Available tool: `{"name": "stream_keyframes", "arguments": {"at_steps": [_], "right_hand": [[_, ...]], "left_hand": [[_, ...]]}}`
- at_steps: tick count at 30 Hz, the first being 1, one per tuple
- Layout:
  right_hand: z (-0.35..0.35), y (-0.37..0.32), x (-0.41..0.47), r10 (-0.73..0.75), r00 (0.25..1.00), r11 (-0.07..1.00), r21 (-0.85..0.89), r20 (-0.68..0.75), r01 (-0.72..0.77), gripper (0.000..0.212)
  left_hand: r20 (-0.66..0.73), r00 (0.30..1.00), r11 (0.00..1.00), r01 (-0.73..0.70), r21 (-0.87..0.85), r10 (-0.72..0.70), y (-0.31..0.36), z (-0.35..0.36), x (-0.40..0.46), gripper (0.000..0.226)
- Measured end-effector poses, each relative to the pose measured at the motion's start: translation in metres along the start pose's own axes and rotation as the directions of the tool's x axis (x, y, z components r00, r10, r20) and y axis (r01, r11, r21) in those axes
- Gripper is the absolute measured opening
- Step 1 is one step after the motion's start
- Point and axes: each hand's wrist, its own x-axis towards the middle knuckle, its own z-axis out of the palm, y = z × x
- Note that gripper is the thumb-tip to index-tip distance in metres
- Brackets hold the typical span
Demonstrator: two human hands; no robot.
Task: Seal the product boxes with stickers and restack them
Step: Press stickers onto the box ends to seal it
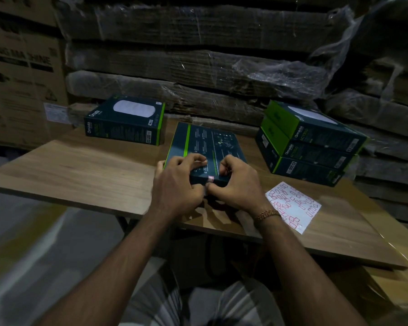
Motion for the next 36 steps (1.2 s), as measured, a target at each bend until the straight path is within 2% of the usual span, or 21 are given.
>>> {"name": "stream_keyframes", "arguments": {"at_steps": [4,9,20,36], "right_hand": [[-0.0091,0.0054,0.0005,0.052,0.997,0.992,0.110,0.057,-0.058,0.037],[-0.0075,0.0032,-0.0005,0.059,0.998,0.989,0.134,0.024,-0.061,0.036],[-0.0055,0.0046,-0.0001,0.036,0.999,0.991,0.131,0.003,-0.036,0.039],[-0.0026,0.0038,-0.0003,0.017,1.000,0.995,0.104,-0.016,-0.015,0.032]], "left_hand": [[-0.048,0.999,1.000,-0.025,-0.007,0.024,-0.0001,0.0005,-0.0011,0.060],[-0.073,0.996,0.998,-0.053,0.018,0.054,-0.0019,0.0040,-0.0017,0.051],[-0.067,0.997,0.999,-0.038,0.015,0.039,-0.0024,0.0041,-0.0011,0.051],[-0.057,0.996,0.998,-0.060,0.021,0.061,-0.0034,0.0055,0.0002,0.054]]}}
